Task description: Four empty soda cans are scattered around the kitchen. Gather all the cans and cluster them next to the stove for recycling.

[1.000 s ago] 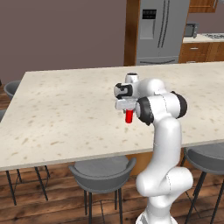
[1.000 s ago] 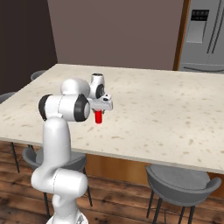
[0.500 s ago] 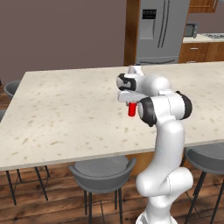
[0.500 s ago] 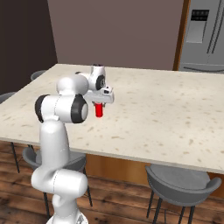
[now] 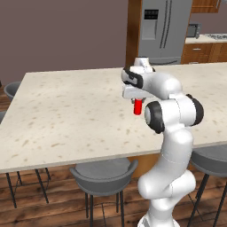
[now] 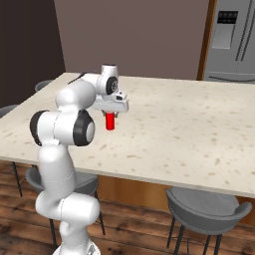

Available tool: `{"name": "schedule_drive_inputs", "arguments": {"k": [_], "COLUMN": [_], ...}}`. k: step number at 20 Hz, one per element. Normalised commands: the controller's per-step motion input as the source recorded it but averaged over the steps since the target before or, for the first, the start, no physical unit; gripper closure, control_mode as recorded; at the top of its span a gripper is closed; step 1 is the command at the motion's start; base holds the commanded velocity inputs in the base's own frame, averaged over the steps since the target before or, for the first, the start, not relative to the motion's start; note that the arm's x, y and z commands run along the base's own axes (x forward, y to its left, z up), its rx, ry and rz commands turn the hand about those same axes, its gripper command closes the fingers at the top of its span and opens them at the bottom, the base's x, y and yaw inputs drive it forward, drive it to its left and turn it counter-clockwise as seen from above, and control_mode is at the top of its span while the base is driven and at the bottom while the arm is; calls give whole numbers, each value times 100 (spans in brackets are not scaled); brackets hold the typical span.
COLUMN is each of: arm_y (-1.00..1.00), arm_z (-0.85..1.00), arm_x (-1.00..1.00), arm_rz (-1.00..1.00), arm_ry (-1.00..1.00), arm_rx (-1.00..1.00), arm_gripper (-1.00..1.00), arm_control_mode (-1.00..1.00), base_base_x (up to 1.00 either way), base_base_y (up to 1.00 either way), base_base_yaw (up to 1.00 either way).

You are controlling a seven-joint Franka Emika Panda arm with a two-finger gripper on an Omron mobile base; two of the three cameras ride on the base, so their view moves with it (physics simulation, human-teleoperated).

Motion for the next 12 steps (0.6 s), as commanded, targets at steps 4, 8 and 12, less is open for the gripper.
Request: {"name": "schedule_drive_inputs", "arguments": {"k": [4,8,12], "arm_y": [0,2,9], "arm_z": [28,18,6], "arm_x": [-61,-46,-44], "arm_rz": [0,0,0], "arm_ry": [0,-2,-3], "arm_rx": [0,0,-1], "arm_gripper": [100,100,100], "arm_control_mode": [-100,-100,-100], "base_base_x": [0,0,0], "base_base_y": [0,0,0], "base_base_yaw": [0,0,0]}}
